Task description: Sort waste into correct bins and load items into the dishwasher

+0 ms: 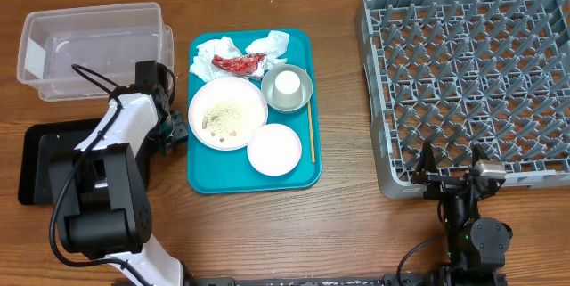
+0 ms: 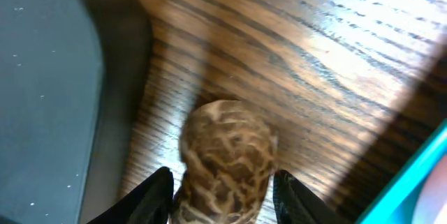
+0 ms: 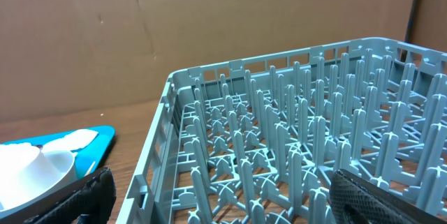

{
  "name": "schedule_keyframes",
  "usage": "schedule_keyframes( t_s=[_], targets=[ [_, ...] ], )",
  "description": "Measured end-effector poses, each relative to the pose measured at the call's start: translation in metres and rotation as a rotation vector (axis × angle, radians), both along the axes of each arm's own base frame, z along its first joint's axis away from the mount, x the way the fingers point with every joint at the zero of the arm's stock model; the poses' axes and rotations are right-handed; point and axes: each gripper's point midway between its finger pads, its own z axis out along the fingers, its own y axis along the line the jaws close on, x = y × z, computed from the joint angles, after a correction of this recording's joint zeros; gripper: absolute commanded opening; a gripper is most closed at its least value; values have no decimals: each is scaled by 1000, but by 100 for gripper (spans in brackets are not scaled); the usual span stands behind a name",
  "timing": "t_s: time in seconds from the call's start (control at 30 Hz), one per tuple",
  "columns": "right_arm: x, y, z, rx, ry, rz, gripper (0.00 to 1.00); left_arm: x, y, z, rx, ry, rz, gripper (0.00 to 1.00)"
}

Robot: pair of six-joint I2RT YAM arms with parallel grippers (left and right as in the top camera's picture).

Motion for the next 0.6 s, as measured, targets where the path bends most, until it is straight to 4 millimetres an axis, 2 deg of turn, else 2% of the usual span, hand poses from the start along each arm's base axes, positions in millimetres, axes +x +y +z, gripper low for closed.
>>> schedule_keyframes(
  t_s=[0.4, 0.47, 0.6],
  targets=[
    [0, 0, 0, 1, 0, 0, 100, 1, -2, -6, -13, -21, 2, 50],
    [0, 0, 0, 0, 0, 0, 100, 2, -2, -6, -13, -34, 3, 47],
    [0, 0, 0, 0, 0, 0, 100, 4, -4, -7, -24, -44, 2, 33]
  ],
)
